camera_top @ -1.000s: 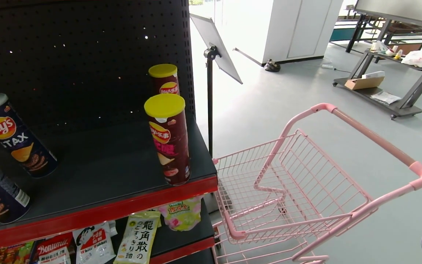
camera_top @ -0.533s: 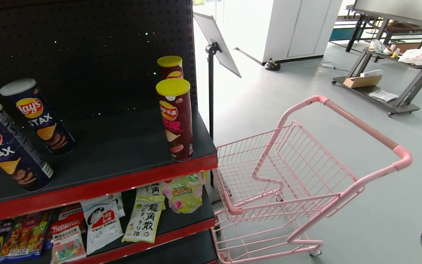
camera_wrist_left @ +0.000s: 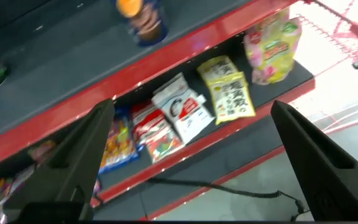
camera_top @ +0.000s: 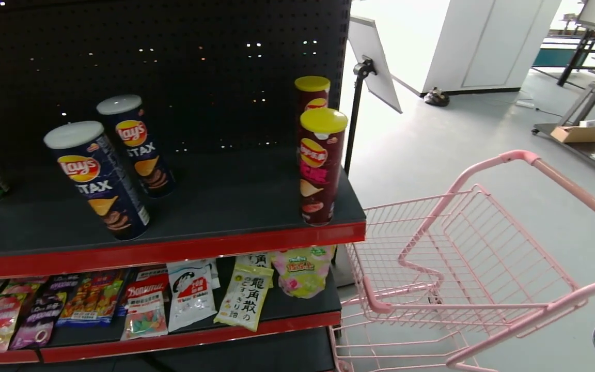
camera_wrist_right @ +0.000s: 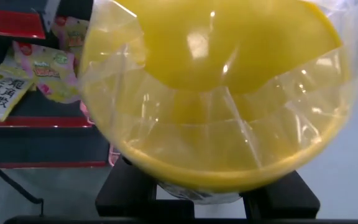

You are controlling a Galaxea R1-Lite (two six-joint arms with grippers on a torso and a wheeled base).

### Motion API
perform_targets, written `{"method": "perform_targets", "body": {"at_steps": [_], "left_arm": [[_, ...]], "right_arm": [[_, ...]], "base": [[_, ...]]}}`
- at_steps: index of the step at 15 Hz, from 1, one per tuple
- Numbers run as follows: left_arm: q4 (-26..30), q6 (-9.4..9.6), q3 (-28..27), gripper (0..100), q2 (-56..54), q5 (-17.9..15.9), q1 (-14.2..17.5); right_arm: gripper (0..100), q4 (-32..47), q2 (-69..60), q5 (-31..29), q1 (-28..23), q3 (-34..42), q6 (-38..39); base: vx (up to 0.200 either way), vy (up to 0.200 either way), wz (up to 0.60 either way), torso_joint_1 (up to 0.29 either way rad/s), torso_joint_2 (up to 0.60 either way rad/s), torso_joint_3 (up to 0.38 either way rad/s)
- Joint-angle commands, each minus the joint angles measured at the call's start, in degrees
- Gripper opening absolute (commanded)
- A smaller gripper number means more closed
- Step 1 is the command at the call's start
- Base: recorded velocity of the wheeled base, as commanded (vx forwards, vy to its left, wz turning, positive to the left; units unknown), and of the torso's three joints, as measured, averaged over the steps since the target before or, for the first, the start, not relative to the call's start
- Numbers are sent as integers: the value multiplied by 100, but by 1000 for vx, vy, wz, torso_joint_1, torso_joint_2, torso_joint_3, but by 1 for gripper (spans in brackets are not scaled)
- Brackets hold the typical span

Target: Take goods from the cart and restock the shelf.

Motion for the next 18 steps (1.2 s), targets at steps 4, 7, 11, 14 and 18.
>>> {"method": "perform_targets", "body": {"at_steps": [4, 7, 11, 14, 18], "left_arm": [[1, -10, 12, 100, -9, -8, -2], [1, -10, 12, 100, -17, -8, -2], [1, -10, 12, 100, -26, -8, -2], [9, -10, 12, 100, -44, -8, -2], [9, -1, 3, 100, -79, 1, -2]], "right_arm": [[0, 10, -10, -2, -5, 41, -3], [0, 1, -45, 33, 4, 41, 5], [0, 1, -62, 183, 22, -12, 5], [0, 1, -106, 947, 48, -170, 14], [0, -8, -89, 1202, 66, -187, 5]], "base": [[0, 100, 0, 2, 4, 1], [0, 200, 0, 4, 4, 1], [0, 200, 0, 2, 6, 5], [0, 200, 0, -1, 4, 2], [0, 200, 0, 2, 2, 0]]}}
